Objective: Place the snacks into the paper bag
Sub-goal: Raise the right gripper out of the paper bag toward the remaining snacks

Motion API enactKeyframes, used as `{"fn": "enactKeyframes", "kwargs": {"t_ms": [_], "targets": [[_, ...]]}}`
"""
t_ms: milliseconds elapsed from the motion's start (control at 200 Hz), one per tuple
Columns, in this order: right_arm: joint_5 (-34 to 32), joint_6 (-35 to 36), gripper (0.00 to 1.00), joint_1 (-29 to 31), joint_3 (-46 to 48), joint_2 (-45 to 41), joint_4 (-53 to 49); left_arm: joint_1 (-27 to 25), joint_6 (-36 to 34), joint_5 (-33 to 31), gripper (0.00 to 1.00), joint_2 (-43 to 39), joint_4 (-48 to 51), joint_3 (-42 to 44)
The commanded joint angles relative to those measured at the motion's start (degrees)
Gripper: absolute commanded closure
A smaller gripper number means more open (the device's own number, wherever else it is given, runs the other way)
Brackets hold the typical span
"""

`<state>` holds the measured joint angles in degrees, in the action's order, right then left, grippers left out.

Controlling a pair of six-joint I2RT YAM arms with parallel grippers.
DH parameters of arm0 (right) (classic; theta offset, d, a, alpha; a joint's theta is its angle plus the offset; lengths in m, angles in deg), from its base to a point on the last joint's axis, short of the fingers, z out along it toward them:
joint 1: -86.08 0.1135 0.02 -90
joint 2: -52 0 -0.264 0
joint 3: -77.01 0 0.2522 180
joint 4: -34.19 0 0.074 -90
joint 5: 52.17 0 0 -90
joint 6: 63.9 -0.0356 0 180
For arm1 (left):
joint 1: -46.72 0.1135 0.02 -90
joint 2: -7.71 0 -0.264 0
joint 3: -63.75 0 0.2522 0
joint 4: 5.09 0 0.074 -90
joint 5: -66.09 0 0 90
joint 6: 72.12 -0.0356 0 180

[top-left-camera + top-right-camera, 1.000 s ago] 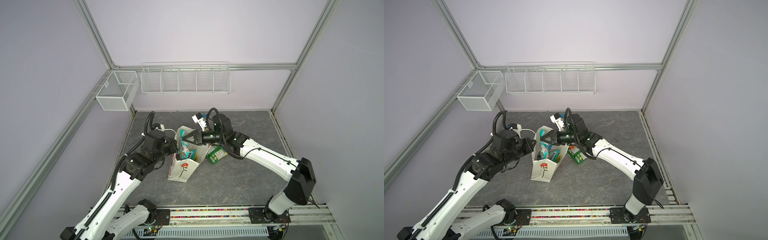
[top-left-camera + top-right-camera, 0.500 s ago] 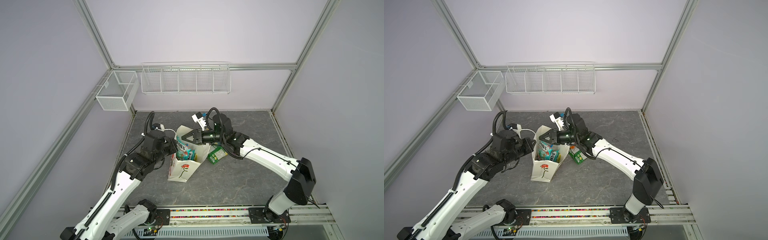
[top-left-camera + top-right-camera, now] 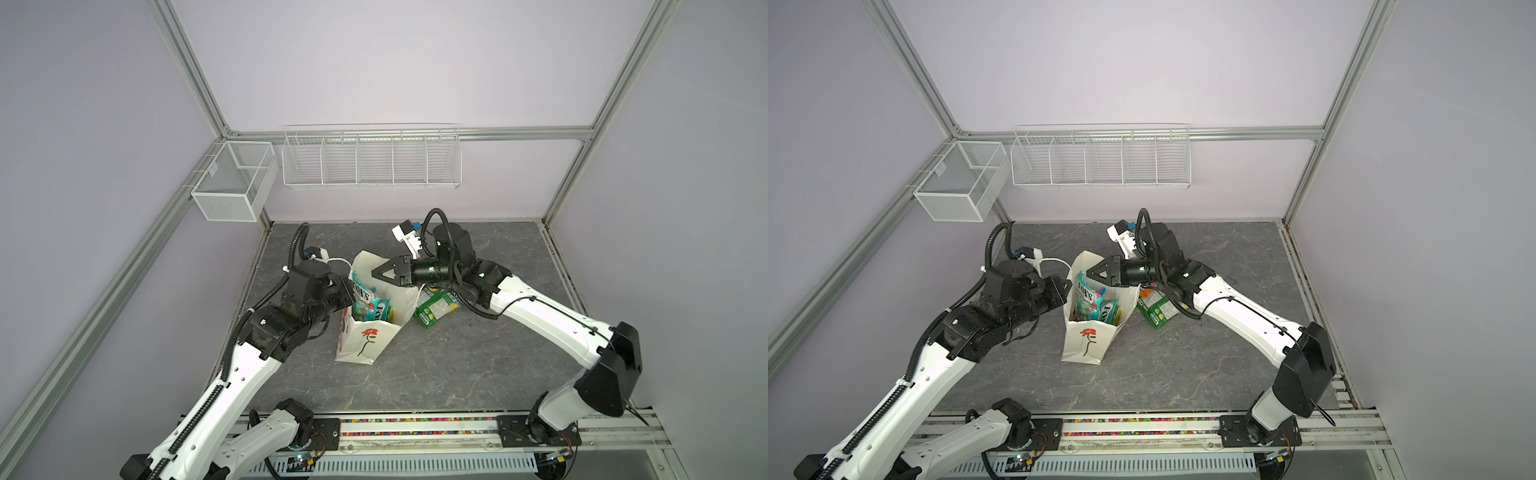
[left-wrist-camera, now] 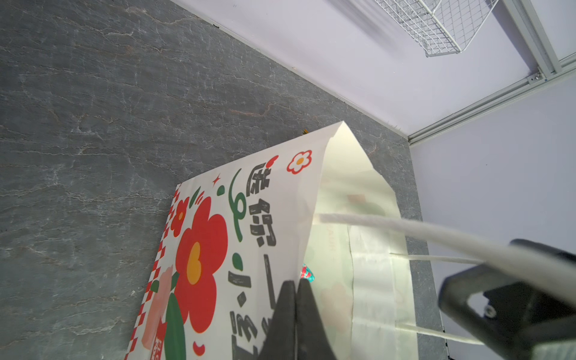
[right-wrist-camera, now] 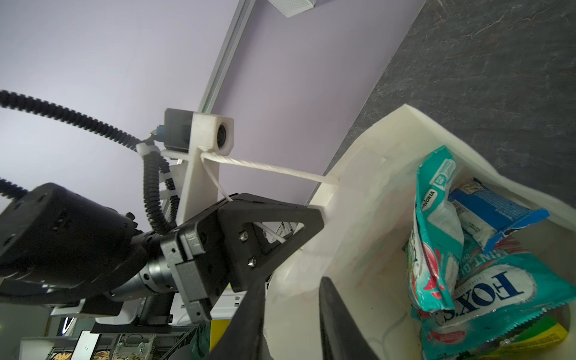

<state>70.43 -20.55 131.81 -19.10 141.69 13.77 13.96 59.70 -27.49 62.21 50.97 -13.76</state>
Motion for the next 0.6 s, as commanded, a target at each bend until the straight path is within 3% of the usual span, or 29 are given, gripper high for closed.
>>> {"fn": "enactKeyframes", "kwargs": {"t_ms": [0,600], "targets": [[-0.9,2.2,0.67,-1.2,-1.1,-3.1,-2.8,-0.3,0.5,-0.6,1.00,-1.1,-0.7,-0.2],[-3.3,5.4,0.64,-9.6,5.0,-11.9,-8.5,-0.3,0.3,-0.5,1.00,0.3,-1.0,-1.1]]}}
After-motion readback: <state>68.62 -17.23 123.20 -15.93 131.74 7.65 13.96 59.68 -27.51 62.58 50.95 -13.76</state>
